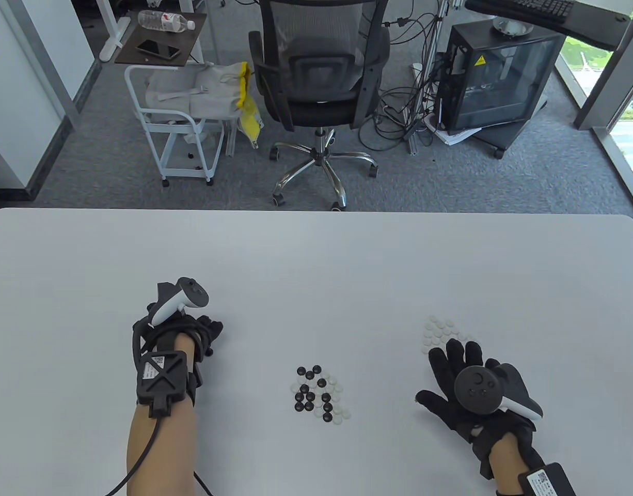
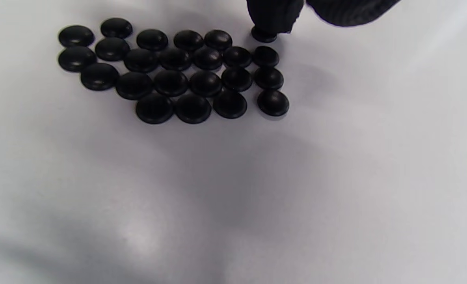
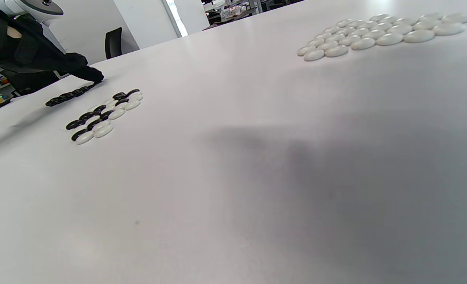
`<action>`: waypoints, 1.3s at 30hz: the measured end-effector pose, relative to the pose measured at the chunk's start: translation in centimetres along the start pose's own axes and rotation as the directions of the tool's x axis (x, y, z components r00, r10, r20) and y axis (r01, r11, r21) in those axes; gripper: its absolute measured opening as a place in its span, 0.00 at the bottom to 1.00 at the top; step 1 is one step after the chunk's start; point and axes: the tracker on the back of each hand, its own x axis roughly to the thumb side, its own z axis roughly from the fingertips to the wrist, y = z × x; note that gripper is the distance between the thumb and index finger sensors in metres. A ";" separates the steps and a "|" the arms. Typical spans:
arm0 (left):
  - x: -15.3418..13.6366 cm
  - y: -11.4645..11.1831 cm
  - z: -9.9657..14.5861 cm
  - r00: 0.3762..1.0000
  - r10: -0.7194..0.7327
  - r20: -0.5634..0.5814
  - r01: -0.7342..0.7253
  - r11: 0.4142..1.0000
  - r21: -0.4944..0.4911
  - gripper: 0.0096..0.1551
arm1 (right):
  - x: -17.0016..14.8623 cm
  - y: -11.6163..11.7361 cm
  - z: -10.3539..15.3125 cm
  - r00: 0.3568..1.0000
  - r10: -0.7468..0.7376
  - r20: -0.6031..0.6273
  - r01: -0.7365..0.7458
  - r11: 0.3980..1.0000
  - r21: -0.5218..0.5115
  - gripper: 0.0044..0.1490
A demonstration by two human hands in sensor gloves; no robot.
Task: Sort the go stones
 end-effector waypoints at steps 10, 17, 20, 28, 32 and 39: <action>-0.9 0.1 0.4 1.000 0.006 0.000 -0.006 1.000 -0.008 0.42 | 0.0 0.0 0.0 1.000 -0.004 -0.002 0.004 1.000 -0.004 0.57; -0.2 0.4 1.3 0.999 -0.023 0.038 0.023 1.000 0.004 0.42 | 0.1 -0.1 0.1 1.000 -0.002 0.000 0.002 1.000 -0.008 0.57; 1.3 0.5 2.3 0.992 -0.076 0.104 0.075 0.997 0.018 0.42 | 0.1 -0.1 0.0 1.000 -0.002 -0.001 0.002 1.000 -0.005 0.57; 8.7 -2.1 5.8 0.875 -0.354 0.331 0.355 0.933 0.058 0.40 | 0.2 0.0 0.0 1.000 0.004 -0.003 -0.004 1.000 0.003 0.57; 12.0 -4.4 6.8 0.797 -0.395 0.457 0.419 0.906 0.054 0.39 | 0.2 0.0 0.0 1.000 0.003 -0.003 -0.003 1.000 0.003 0.57; 15.1 -7.5 7.1 0.706 -0.432 0.561 0.491 0.870 0.053 0.41 | 0.2 -0.1 0.0 1.000 -0.001 -0.003 0.001 1.000 0.001 0.57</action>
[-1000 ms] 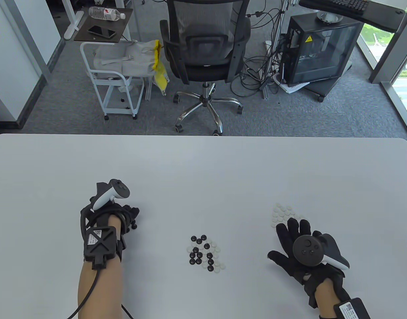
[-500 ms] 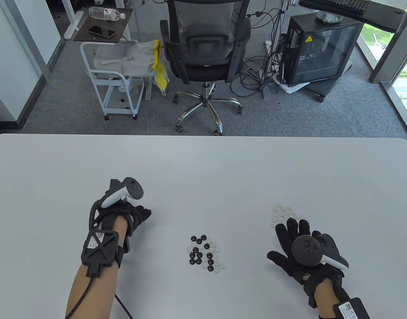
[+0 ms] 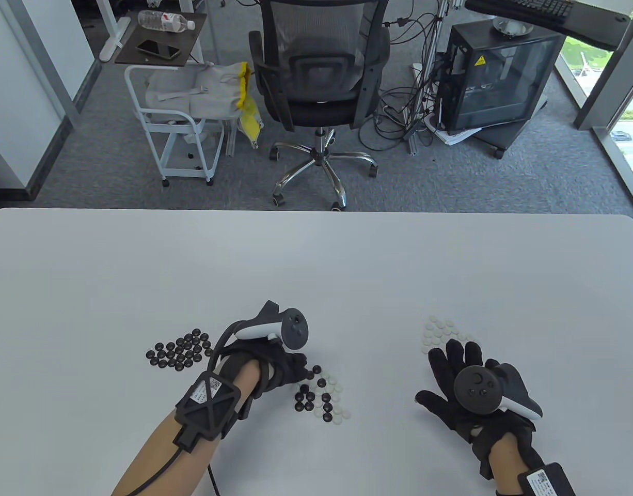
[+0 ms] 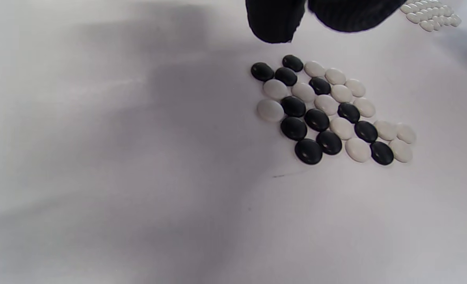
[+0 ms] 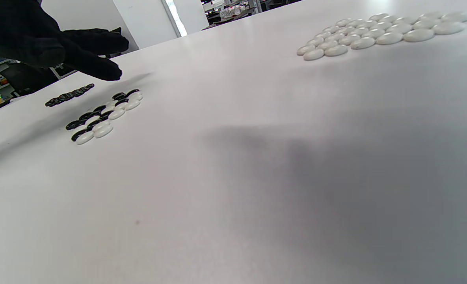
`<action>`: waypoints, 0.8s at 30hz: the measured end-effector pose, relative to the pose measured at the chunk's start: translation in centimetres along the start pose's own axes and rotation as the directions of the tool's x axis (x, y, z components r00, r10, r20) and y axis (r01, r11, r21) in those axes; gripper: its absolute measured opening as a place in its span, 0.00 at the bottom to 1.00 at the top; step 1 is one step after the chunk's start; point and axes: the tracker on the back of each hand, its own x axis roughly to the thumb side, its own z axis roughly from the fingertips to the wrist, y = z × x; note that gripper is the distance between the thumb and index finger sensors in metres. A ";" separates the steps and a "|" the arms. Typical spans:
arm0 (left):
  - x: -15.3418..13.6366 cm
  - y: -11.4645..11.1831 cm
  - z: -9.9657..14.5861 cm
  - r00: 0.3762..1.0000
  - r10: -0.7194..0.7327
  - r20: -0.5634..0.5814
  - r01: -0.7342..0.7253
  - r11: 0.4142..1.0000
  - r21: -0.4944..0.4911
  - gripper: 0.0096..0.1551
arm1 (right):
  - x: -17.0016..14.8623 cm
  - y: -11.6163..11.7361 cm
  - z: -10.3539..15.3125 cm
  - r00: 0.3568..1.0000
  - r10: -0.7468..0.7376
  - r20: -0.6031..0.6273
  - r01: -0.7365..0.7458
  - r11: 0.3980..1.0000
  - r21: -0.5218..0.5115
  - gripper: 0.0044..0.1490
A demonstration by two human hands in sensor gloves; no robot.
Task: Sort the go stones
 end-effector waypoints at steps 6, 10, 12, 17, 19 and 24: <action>-0.5 -1.2 -1.1 1.000 -0.003 -0.020 0.002 0.999 -0.047 0.41 | 0.0 0.0 0.0 1.000 0.000 0.000 0.000 1.000 0.000 0.57; -2.8 -0.8 -0.5 0.995 0.029 -0.099 -0.030 0.999 -0.014 0.40 | 0.0 0.0 0.0 1.000 -0.002 0.001 0.002 1.000 0.000 0.57; -4.9 -0.4 -0.1 0.983 0.070 -0.167 -0.071 0.997 -0.002 0.40 | 0.0 0.0 0.0 1.000 -0.002 0.001 0.002 1.000 0.002 0.57; -10.6 -0.3 1.5 0.920 0.224 -0.323 -0.218 0.974 0.054 0.40 | 0.0 0.0 0.0 1.000 -0.001 0.001 0.001 1.000 0.003 0.56; -12.4 -0.5 2.2 0.893 0.275 -0.357 -0.266 0.961 0.075 0.40 | 0.0 0.0 0.0 1.000 -0.001 0.000 0.001 1.000 0.006 0.56; -14.5 -0.9 3.3 0.852 0.314 -0.419 -0.298 0.949 0.105 0.40 | 0.0 0.0 0.0 1.000 0.002 -0.001 -0.002 1.000 0.009 0.56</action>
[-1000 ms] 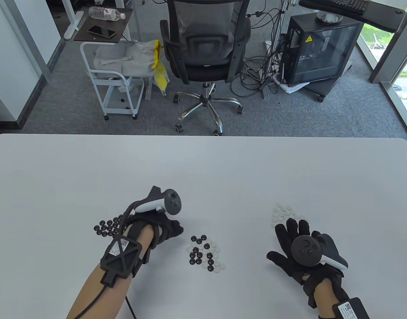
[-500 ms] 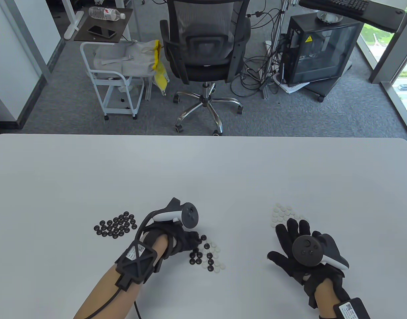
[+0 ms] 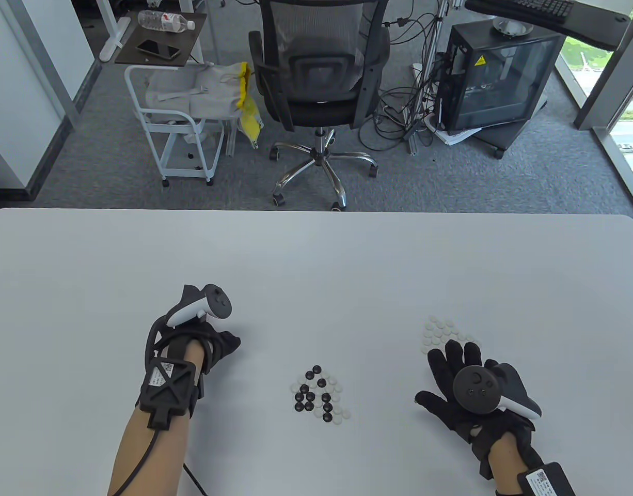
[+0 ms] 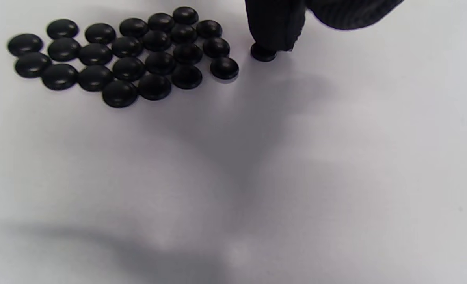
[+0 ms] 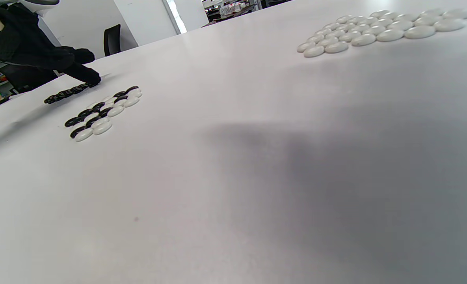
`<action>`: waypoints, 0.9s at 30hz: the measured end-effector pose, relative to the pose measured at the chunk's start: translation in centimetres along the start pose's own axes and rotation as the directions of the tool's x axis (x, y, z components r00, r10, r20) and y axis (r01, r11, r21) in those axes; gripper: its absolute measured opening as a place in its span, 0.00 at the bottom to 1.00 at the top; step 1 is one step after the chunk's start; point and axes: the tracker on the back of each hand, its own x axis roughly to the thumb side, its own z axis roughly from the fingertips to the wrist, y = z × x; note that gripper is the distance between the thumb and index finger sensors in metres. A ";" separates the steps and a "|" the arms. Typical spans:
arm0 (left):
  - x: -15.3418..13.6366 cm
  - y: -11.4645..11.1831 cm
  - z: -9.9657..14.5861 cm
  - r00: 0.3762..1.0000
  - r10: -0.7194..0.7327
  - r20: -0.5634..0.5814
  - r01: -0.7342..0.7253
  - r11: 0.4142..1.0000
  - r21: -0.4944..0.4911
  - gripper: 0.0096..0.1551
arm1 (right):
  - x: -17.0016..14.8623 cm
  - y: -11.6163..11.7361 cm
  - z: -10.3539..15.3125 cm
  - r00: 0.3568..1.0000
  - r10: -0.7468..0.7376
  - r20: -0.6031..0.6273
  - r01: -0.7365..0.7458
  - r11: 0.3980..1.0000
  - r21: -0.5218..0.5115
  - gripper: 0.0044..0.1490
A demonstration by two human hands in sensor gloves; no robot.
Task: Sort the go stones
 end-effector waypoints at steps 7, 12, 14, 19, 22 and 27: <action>-1.0 -0.1 0.0 0.999 0.022 -0.025 -0.022 1.000 0.005 0.40 | 0.0 0.0 0.0 1.000 0.001 -0.002 -0.001 1.000 0.002 0.56; 0.2 0.2 0.5 1.000 -0.010 0.022 0.010 0.999 0.032 0.41 | 0.0 0.0 0.0 1.000 0.001 -0.002 -0.001 1.000 0.002 0.56; 1.5 0.3 1.0 0.997 -0.050 0.061 0.048 0.998 0.044 0.41 | 0.0 0.0 0.0 1.000 0.000 -0.002 0.000 1.000 0.002 0.56; 5.7 -0.2 2.8 0.968 -0.170 0.187 0.159 0.985 0.073 0.40 | 0.0 0.0 0.0 1.000 0.001 -0.002 -0.001 1.000 0.002 0.56; 8.3 -1.1 3.7 0.934 -0.229 0.272 0.216 0.973 0.079 0.39 | 0.1 0.0 -0.1 1.000 0.000 -0.001 0.000 1.000 0.002 0.56; 11.8 -2.9 4.3 0.882 -0.287 0.373 0.283 0.957 0.069 0.38 | 0.1 0.0 0.0 1.000 0.001 0.001 -0.001 1.000 0.001 0.56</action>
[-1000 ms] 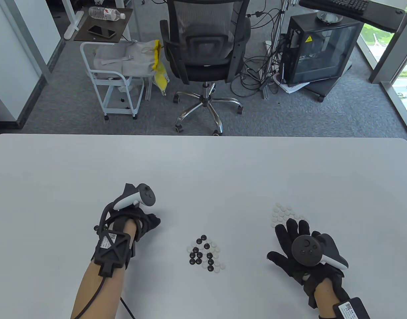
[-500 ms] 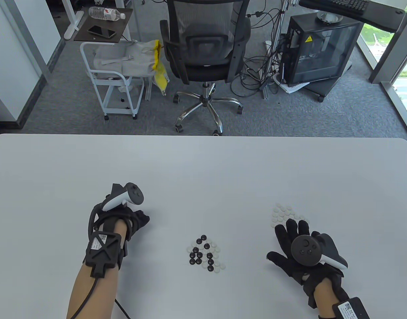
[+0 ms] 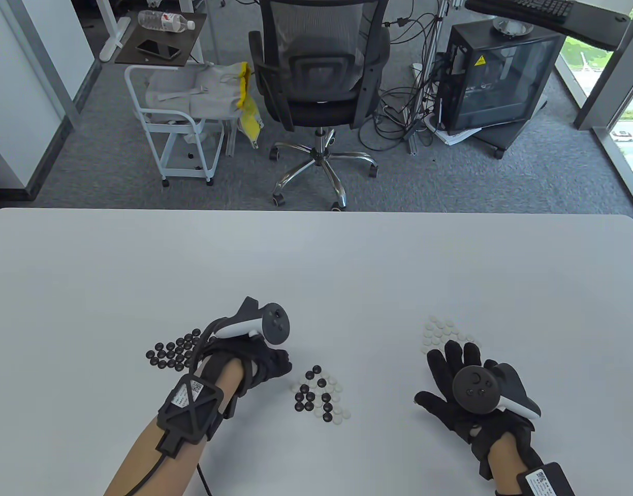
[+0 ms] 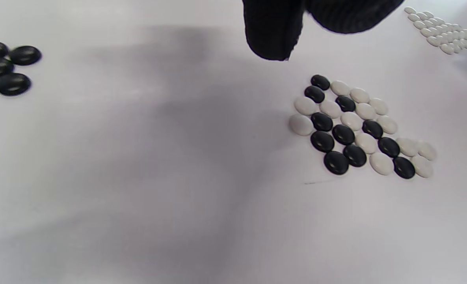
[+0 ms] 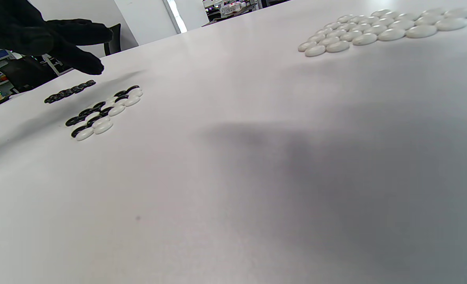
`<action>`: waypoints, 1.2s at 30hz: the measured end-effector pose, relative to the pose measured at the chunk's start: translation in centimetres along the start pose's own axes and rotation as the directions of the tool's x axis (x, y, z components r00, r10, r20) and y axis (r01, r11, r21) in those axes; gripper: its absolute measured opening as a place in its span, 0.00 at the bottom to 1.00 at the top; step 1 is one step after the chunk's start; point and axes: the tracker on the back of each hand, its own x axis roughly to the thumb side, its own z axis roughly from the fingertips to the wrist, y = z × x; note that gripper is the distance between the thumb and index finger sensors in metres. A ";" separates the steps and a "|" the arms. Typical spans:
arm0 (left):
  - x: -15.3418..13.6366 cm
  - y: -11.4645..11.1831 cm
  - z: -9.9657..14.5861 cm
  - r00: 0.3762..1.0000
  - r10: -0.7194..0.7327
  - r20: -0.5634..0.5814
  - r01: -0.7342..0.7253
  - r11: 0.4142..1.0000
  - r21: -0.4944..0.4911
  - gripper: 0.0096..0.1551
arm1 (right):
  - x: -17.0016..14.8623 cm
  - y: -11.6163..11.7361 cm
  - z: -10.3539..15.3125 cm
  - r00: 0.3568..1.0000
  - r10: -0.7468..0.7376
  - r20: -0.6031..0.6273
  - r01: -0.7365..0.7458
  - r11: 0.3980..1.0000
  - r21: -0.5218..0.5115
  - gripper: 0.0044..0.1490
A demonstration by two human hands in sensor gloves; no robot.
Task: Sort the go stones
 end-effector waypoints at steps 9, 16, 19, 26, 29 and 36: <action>3.0 -0.7 -2.5 0.997 -0.039 0.061 0.041 0.999 -0.027 0.39 | 0.0 0.0 0.0 1.000 0.003 0.002 -0.003 1.000 -0.003 0.56; 3.3 -1.5 -4.4 0.997 -0.003 0.081 0.008 0.998 -0.063 0.39 | 0.0 0.0 0.0 1.000 0.002 0.003 -0.002 1.000 -0.004 0.56; 2.6 -1.2 -4.2 0.999 0.012 0.053 -0.010 0.999 -0.047 0.39 | 0.0 0.0 0.0 1.000 0.002 0.003 -0.002 1.000 -0.004 0.56; -3.3 0.2 -2.8 0.984 0.069 -0.166 -0.072 0.997 -0.010 0.39 | 0.0 -0.1 0.1 1.000 -0.001 0.005 0.001 1.000 -0.009 0.56; -6.1 0.1 -1.8 0.961 0.105 -0.256 -0.112 0.994 -0.012 0.39 | 0.0 -0.1 0.1 1.000 -0.001 0.005 0.001 1.000 -0.009 0.56; -9.9 -0.6 -0.1 0.923 0.166 -0.348 -0.175 0.985 0.007 0.38 | 0.0 -0.1 0.1 1.000 0.005 0.001 -0.005 1.000 -0.011 0.57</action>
